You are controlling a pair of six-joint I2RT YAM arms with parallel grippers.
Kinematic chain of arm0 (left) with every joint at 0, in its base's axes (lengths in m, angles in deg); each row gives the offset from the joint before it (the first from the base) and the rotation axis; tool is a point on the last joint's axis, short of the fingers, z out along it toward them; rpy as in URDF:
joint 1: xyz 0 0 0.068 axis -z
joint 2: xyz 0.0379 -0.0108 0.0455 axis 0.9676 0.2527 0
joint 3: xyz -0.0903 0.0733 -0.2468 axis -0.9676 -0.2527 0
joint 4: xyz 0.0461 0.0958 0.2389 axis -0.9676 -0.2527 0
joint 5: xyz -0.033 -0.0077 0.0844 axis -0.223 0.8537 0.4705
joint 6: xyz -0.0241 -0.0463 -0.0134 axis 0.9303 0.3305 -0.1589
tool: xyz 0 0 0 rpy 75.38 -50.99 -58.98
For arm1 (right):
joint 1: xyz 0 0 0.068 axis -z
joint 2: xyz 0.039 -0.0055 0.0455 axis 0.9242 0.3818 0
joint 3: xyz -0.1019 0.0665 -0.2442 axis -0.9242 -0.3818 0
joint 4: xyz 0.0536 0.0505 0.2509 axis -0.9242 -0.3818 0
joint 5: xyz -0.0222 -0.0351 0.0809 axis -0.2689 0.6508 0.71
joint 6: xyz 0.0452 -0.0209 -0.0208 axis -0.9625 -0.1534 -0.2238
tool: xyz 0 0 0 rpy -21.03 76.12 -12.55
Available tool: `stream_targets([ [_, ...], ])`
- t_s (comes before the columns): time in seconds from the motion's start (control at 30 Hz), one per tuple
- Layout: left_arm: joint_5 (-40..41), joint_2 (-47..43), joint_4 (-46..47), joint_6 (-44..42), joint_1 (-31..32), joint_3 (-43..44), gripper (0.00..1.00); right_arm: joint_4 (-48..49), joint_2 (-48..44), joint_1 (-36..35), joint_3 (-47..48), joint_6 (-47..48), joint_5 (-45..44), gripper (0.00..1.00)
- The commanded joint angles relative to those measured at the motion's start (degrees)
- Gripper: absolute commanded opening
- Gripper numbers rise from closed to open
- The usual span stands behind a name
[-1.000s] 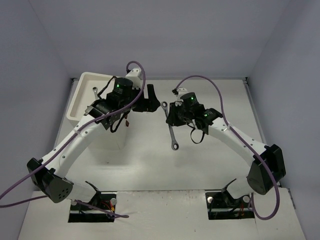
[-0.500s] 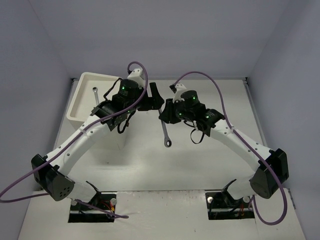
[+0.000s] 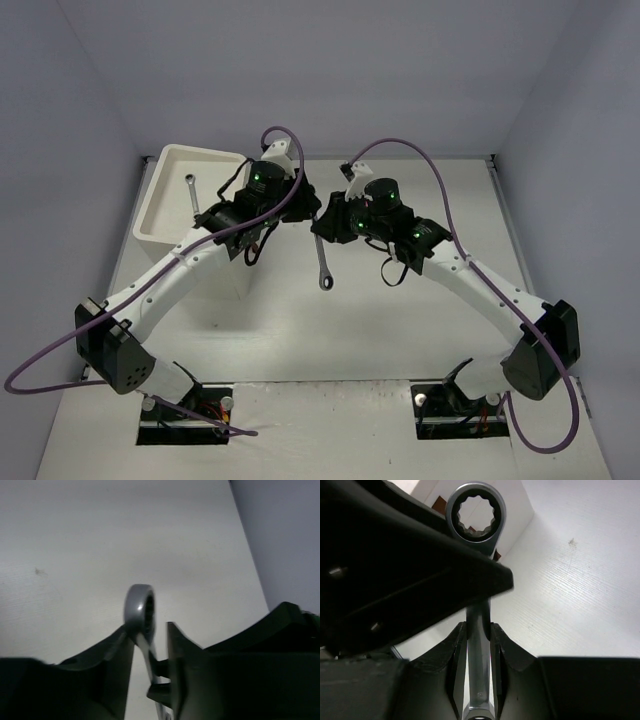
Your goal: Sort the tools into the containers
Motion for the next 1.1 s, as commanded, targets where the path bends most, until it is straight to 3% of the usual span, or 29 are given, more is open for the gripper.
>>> stream_targets([
  [0.0,-1.36,-0.39,6.1,0.87,0.25,0.46,0.17,9.77,-4.27,-0.21,2.31,-1.2,2.04,0.0],
  [0.1,-1.39,-0.62,6.14,0.34,0.25,1.09,0.02,10.35,-4.54,-0.17,2.08,-1.12,2.08,0.0],
  [0.27,-1.71,-1.75,5.21,-1.09,0.1,2.23,0.0,10.49,-4.87,-0.24,2.07,-0.96,2.24,0.0],
  [0.4,-1.6,-2.53,1.27,-3.44,-0.73,5.95,0.0,10.45,-5.95,-0.08,1.54,-0.62,1.97,0.46],
  [0.5,-2.79,-3.22,-3.04,-5.93,-3.55,10.54,0.0,10.21,-7.75,0.34,0.66,-0.74,1.64,0.67],
  [0.57,-4.82,-3.34,-5.56,-7.08,-6.83,13.36,0.0,10.03,-9.12,0.98,-0.12,-1.03,1.64,0.73],
  [0.87,-19.93,-2.26,-15.45,-11.7,-27.26,23.59,0.0,8.76,-15.19,5.0,-4.36,-1.82,1.82,0.76],
  [1.07,-31.56,-1.4,-17.22,-11.49,-40.39,28.01,0.0,7.93,-16.48,6.07,-6.87,-2.78,2.17,0.76],
])
